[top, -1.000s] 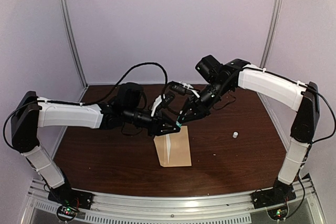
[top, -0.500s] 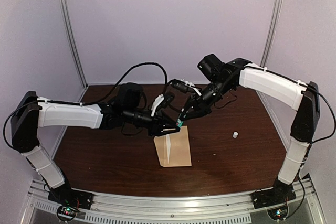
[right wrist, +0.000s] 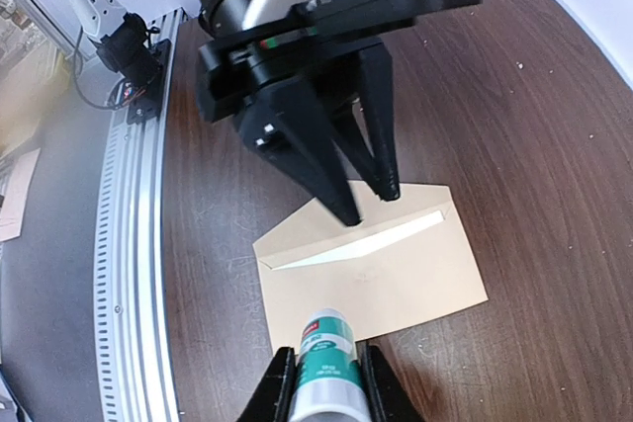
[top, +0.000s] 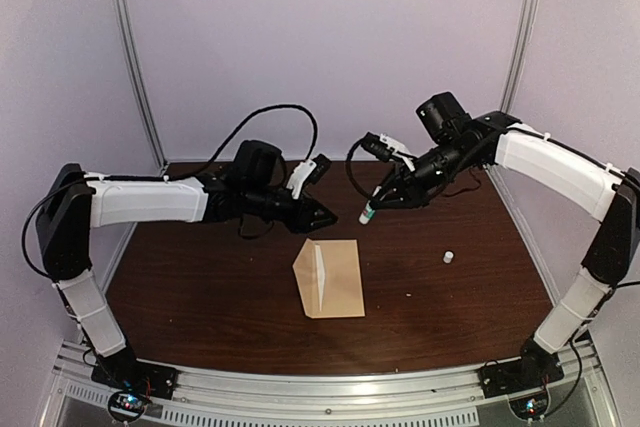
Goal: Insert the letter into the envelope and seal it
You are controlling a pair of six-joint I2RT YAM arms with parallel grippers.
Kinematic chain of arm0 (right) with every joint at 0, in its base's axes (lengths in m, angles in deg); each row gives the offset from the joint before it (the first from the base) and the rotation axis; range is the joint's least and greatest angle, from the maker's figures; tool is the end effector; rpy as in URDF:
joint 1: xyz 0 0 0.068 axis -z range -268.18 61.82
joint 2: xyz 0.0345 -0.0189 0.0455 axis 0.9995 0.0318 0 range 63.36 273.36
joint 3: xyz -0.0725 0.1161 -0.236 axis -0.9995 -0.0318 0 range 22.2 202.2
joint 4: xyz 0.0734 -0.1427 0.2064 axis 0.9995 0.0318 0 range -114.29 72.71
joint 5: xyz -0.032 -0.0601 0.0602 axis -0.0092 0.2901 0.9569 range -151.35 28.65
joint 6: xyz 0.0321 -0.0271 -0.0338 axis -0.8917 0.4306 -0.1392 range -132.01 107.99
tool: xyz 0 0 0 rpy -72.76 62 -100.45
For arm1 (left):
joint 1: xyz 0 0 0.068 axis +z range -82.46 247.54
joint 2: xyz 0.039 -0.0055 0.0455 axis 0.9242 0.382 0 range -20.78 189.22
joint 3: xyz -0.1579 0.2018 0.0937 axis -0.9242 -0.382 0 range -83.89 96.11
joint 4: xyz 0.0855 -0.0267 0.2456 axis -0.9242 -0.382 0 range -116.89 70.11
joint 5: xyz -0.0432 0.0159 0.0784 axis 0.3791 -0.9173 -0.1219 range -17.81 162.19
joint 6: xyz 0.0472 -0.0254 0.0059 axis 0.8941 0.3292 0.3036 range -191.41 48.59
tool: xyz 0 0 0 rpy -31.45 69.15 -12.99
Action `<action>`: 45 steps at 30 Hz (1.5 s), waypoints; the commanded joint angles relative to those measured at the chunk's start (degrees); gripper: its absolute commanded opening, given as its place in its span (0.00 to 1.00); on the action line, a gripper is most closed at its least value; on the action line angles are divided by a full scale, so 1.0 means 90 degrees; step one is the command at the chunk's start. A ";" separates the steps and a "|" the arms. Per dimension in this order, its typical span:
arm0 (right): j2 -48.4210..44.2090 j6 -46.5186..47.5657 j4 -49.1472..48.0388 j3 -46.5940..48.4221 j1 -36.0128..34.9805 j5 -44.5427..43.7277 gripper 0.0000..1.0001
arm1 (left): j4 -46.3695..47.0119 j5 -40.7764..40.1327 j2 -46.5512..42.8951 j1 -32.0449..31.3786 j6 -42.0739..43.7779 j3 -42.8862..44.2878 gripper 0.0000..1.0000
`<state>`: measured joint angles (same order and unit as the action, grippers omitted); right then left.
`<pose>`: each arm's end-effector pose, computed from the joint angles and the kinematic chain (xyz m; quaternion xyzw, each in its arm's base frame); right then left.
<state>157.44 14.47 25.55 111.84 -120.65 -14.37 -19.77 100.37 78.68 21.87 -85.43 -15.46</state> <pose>0.2771 0.2072 0.3379 -0.5360 0.6997 0.3936 0.2611 0.2638 -0.2941 0.2449 0.3456 0.7791 -0.4218 0.3094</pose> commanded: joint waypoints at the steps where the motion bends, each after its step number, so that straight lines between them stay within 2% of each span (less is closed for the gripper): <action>1: -0.0441 -0.0041 -0.0813 -0.0457 -0.0081 -0.0672 0.00 | -0.0816 -0.0551 0.0544 0.0126 -0.0240 0.0877 0.22; 6: -0.0517 0.0316 -0.0908 -0.0605 -0.0428 -0.1239 0.00 | -0.1319 -0.0429 0.1367 0.0127 -0.0398 0.1590 0.06; 9: -0.0363 0.0487 -0.0950 -0.0600 -0.0771 -0.1505 0.00 | -0.1450 -0.0399 0.1679 0.0124 -0.0329 0.1812 0.00; 22: 0.0711 0.1098 -0.1381 -0.0565 -0.1636 -0.2460 0.00 | -0.1615 -0.0356 0.2773 0.0155 -0.0357 0.2517 0.00; 34: 0.1805 0.1116 -0.1582 -0.0141 -0.1695 -0.2651 0.00 | -0.1570 -0.0097 0.3233 0.0469 -0.0493 0.2563 0.00; 45: 0.2262 0.1023 -0.1668 -0.0029 -0.1705 -0.2788 0.00 | -0.1572 -0.0065 0.3411 0.0475 -0.0515 0.2516 0.00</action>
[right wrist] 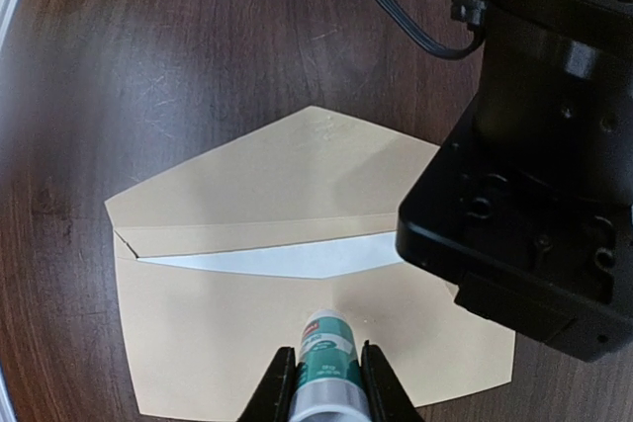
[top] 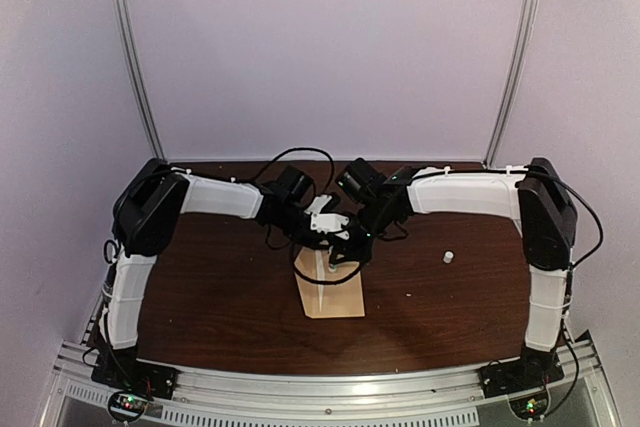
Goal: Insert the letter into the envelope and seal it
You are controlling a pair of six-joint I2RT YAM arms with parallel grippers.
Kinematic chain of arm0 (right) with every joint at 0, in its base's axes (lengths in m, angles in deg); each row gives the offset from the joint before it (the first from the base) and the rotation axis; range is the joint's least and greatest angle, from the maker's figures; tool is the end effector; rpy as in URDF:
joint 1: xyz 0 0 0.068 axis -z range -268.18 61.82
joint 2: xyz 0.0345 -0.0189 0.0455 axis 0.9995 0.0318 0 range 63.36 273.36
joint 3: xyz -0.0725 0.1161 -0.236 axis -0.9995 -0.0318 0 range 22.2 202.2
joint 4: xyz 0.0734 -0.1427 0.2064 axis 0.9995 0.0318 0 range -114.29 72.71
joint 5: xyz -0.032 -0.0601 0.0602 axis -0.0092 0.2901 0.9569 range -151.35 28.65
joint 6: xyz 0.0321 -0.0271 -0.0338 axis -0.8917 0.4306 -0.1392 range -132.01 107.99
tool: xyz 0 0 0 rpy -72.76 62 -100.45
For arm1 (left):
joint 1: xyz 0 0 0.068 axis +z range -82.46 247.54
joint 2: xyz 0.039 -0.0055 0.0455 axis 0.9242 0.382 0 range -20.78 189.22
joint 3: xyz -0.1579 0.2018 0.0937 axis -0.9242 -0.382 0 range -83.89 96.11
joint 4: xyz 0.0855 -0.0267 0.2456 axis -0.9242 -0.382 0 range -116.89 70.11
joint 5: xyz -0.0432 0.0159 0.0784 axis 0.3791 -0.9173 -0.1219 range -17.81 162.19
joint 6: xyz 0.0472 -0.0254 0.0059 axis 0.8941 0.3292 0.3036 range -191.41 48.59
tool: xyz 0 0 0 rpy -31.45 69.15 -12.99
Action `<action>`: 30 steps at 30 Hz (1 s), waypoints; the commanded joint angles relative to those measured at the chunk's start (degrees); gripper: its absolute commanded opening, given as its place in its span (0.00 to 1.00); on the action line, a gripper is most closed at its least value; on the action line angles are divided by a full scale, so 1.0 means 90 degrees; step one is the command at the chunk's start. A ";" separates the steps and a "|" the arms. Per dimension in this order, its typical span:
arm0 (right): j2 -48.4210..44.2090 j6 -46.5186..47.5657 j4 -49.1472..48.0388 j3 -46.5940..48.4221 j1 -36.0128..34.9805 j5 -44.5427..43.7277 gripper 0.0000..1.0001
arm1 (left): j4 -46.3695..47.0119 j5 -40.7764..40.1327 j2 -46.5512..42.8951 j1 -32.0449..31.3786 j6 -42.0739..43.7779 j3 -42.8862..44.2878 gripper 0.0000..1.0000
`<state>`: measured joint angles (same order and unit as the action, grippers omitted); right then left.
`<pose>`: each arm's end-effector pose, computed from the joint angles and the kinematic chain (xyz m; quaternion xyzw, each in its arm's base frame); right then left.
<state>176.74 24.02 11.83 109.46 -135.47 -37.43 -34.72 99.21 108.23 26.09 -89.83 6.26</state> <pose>0.2747 0.3189 0.2076 -0.6685 0.6764 0.2233 0.2138 0.3470 -0.3280 0.1264 0.2558 0.8908 -0.3436 0.1518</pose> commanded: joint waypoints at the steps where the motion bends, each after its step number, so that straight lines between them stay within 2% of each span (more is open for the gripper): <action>1: 0.0155 -0.0039 -0.0154 0.0241 -0.0056 -0.0264 0.00 | 0.0089 0.0042 0.0142 0.0006 -0.0030 0.0096 0.00; 19: 0.0690 -0.0127 -0.0058 0.0412 -0.0052 -0.0535 0.00 | -0.0071 -0.0013 0.0343 0.0006 0.0012 0.0140 0.00; 30: 0.0700 -0.0083 0.0541 0.0410 -0.0103 0.0022 0.00 | -0.0120 -0.0082 0.0400 0.0006 0.0049 0.0145 0.00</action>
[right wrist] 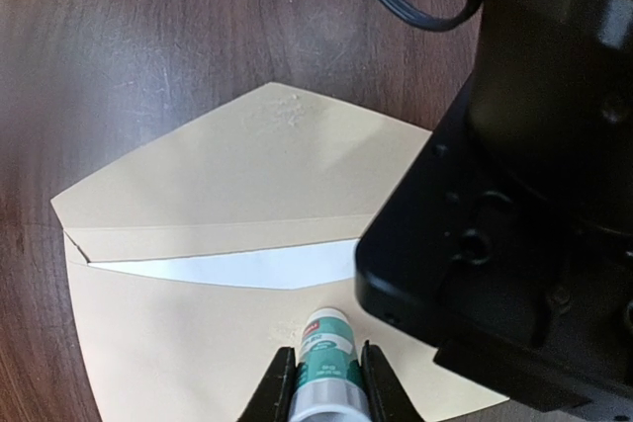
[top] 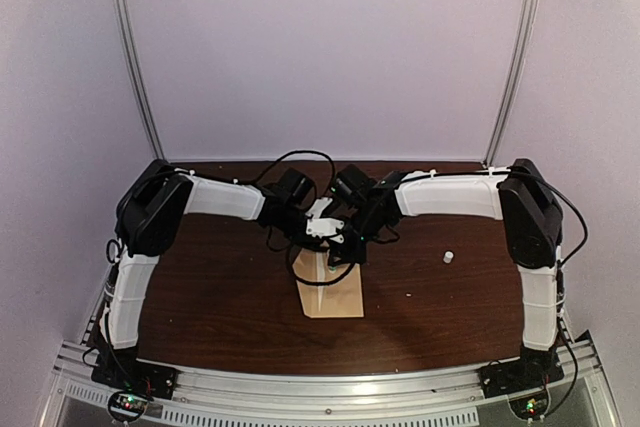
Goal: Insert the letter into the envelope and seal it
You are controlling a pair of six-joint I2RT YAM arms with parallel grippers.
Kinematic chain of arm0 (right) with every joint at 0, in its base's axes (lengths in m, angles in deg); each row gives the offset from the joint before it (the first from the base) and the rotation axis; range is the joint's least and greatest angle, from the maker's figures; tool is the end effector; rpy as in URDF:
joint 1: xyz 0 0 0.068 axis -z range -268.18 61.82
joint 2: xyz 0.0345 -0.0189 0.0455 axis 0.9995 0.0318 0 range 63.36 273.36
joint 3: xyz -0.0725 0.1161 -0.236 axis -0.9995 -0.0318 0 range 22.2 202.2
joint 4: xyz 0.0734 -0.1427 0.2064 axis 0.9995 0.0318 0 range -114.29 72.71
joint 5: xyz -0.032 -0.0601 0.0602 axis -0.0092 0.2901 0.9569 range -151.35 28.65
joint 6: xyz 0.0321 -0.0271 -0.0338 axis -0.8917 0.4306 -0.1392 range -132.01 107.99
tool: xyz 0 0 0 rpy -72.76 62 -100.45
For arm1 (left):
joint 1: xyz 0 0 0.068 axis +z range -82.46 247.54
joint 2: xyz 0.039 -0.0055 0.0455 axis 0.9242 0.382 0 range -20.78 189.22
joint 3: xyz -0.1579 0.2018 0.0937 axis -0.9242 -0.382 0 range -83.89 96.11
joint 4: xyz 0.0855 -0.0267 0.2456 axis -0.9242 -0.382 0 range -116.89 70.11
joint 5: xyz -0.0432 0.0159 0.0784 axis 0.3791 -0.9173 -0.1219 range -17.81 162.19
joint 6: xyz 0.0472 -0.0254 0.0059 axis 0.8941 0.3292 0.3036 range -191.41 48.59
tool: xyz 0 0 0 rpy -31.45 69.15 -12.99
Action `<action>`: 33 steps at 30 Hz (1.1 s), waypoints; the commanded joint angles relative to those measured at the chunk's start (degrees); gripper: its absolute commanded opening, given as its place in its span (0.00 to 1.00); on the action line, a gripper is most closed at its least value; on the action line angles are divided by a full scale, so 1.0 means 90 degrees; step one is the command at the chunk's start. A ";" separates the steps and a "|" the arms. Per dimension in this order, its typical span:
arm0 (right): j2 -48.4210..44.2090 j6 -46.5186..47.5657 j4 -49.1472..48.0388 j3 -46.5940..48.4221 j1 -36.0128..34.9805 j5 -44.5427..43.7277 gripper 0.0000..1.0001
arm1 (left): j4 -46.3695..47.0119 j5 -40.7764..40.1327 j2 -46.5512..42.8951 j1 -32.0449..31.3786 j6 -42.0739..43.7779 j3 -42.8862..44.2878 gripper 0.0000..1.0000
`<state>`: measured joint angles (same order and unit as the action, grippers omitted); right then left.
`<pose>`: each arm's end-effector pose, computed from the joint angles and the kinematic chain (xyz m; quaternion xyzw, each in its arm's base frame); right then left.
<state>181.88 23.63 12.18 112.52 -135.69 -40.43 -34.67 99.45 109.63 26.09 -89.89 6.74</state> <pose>0.2852 0.3302 0.1856 -0.6665 0.6913 0.1985 0.1962 0.3483 -0.3294 0.1177 0.2546 0.8929 -0.3422 0.1441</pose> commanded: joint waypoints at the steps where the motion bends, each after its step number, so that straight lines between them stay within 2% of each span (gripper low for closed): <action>1: 0.0123 -0.0027 0.0532 0.0038 -0.0096 0.0392 0.00 | -0.0136 -0.0102 0.0255 0.0006 0.0058 0.0096 0.00; 20: -0.0008 0.0039 0.0816 -0.0109 -0.0257 0.0692 0.00 | -0.0232 -0.0152 0.0306 0.0006 0.0129 0.0135 0.00; 26: 0.0013 -0.0151 0.0624 -0.0057 -0.0225 -0.0054 0.00 | -0.0230 -0.0063 0.0314 0.0011 0.0156 0.0145 0.00; 33: 0.0068 -0.0387 0.0370 -0.0035 -0.0092 -0.0361 0.00 | -0.0203 0.0027 0.0320 0.0006 0.0195 0.0155 0.00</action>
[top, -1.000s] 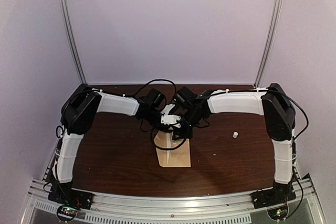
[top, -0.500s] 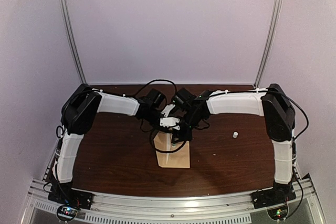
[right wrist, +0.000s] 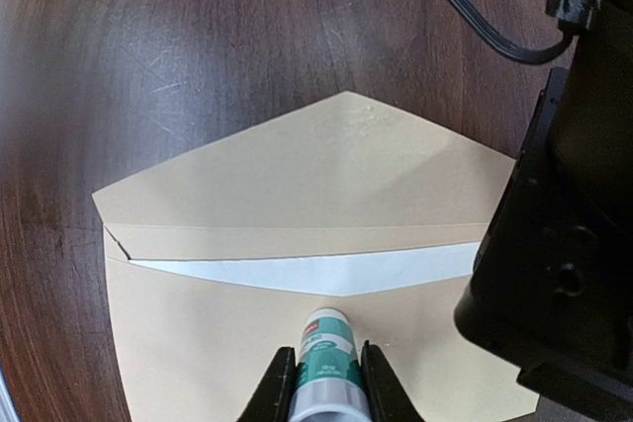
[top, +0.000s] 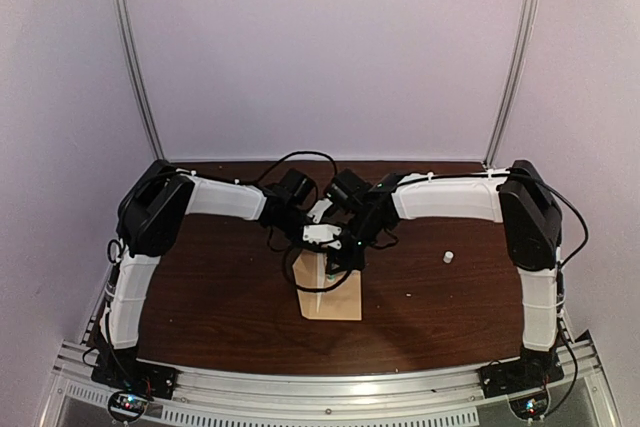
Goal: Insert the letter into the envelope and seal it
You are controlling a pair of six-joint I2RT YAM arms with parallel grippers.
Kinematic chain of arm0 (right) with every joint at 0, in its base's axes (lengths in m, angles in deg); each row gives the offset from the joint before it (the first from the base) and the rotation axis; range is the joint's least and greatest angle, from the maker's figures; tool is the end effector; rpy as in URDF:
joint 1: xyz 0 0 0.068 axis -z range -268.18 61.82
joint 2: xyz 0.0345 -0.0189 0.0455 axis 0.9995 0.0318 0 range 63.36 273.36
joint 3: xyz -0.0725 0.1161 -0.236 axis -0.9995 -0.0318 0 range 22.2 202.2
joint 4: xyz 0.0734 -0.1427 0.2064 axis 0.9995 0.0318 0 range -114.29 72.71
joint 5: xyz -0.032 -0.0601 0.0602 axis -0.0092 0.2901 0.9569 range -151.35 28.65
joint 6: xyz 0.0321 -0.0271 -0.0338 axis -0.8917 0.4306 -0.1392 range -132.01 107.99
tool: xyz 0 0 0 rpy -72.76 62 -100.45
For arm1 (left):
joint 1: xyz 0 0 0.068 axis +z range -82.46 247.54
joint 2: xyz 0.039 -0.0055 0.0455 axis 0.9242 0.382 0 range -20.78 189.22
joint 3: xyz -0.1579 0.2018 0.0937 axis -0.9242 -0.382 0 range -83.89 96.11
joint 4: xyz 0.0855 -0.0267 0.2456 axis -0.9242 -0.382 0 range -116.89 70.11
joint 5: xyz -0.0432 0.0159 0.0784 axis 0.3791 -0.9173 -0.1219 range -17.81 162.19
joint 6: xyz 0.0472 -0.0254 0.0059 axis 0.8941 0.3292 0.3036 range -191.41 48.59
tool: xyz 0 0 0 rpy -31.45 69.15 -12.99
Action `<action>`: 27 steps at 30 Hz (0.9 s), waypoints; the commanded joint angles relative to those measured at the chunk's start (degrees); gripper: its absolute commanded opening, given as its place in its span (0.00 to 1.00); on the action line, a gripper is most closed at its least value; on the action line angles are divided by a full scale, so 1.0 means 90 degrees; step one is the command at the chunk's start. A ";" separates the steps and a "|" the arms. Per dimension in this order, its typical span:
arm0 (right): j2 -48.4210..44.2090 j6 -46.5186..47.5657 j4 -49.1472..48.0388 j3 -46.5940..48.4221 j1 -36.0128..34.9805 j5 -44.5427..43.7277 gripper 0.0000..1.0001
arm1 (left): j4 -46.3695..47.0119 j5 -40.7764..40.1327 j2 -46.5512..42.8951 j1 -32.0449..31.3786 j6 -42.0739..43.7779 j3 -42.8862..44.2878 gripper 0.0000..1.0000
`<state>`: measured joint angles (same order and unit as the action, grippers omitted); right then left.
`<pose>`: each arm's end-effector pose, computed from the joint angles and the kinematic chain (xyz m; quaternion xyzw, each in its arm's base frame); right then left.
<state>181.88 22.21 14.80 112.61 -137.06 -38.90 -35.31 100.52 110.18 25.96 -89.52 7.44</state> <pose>0.2737 0.3342 0.1844 -0.6666 0.6940 0.2140 0.1680 0.3481 -0.3314 0.1164 0.2601 0.8906 -0.3474 0.1364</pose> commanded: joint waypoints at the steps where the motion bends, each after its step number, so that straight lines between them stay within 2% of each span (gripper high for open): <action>1: 0.0080 -0.0289 0.0044 -0.0035 0.0097 -0.0533 0.00 | -0.0136 -0.0086 0.0246 0.0021 0.0170 0.0070 0.00; 9: 0.0103 -0.0476 -0.0335 -0.0058 0.0471 -0.0551 0.00 | -0.0122 -0.0025 0.0254 0.0022 0.0214 0.0057 0.00; 20: 0.0219 -0.0490 -0.0648 0.0023 0.0550 -0.0697 0.00 | -0.0072 0.0069 0.0283 0.0020 0.0211 0.0038 0.00; 27: 0.0288 -0.0436 -0.0304 0.0118 0.0571 -0.0494 0.00 | -0.0080 0.0051 0.0284 0.0021 0.0215 0.0038 0.00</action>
<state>182.58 18.05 11.00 113.00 -132.71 -41.52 -34.28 100.55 110.55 26.31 -88.43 7.73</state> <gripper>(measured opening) 0.192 0.006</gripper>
